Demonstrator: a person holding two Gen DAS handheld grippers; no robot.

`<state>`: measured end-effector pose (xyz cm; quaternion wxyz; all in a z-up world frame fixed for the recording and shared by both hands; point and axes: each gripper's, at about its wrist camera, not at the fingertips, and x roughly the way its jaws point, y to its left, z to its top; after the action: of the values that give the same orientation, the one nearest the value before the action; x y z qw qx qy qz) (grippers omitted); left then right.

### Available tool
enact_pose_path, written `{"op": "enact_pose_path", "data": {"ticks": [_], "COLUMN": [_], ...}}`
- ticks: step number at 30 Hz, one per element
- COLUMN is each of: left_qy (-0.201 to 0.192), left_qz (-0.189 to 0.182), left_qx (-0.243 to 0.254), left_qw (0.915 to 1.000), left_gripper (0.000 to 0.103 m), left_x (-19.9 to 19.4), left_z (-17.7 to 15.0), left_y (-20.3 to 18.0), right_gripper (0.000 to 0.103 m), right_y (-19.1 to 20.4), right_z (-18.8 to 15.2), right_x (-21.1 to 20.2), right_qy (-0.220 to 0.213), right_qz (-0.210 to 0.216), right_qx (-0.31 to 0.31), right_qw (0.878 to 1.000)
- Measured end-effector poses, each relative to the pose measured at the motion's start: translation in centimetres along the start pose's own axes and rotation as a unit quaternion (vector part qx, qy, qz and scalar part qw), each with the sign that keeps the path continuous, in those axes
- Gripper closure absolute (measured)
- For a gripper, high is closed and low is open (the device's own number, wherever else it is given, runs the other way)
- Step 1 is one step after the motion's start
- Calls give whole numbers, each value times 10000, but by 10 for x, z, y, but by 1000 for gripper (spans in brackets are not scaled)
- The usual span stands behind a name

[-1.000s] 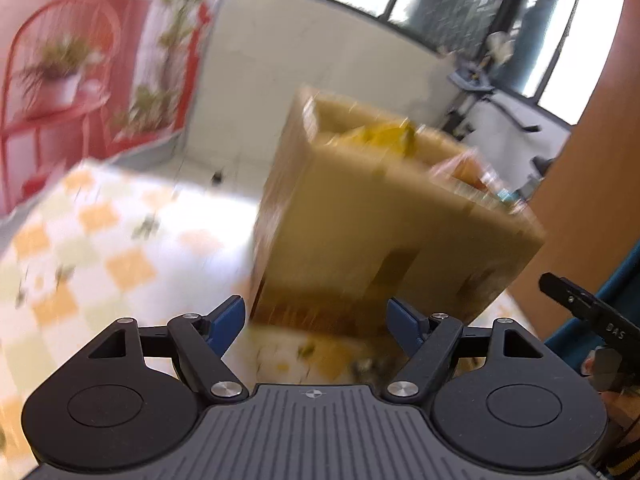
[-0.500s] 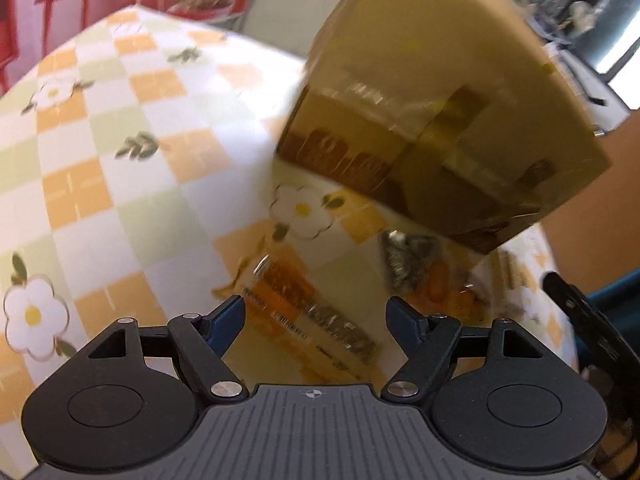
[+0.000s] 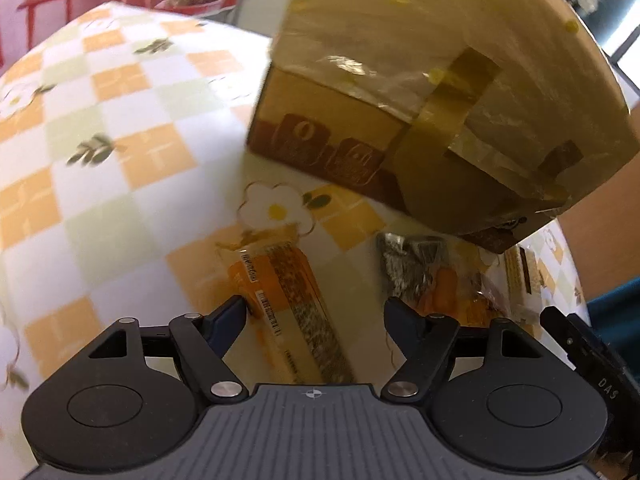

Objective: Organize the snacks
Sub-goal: 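Lower both tools back toward the snacks beside the box, then close the right tool on the cracker pack while the left tool grasps the orange bread bar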

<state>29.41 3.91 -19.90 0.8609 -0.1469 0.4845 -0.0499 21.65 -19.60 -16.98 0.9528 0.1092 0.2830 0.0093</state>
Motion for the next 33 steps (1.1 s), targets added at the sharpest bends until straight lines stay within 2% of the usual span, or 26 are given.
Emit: {"op": "enact_pose_path", "data": {"ticks": [4,9,15,19,28,33], "left_qy": [-7,-100,-258,-403,-715,-846], "left_qz": [35,154,207,272,383,430], "left_qx": [378,734,848,936,1010,849], "left_qw": [9993,9971,9958,9944,9916,9919], "left_gripper": [29,29,29,29,30,39], "left_x": [11,10,6,6,4,2], "left_z": [0,-9,-18,-25,-36,-37], "left_y": [-11,-19,-17,-20,-22,-18], "right_gripper": [10,18,30,37,38,39], "right_y": [-8,-20,-18,-21,-18,-14], "right_z": [-1,8,14,10,5,5], "right_x": [10,29,60,71,73,78], "right_qy": [57,-9,110,160,221,325], "right_qz": [-73,-246,-510,-842,-852,-775], "right_qx": [66,336,12,-5,-176,-376], "right_qw": [9999,9991,9986,9963,9960,9958]}}
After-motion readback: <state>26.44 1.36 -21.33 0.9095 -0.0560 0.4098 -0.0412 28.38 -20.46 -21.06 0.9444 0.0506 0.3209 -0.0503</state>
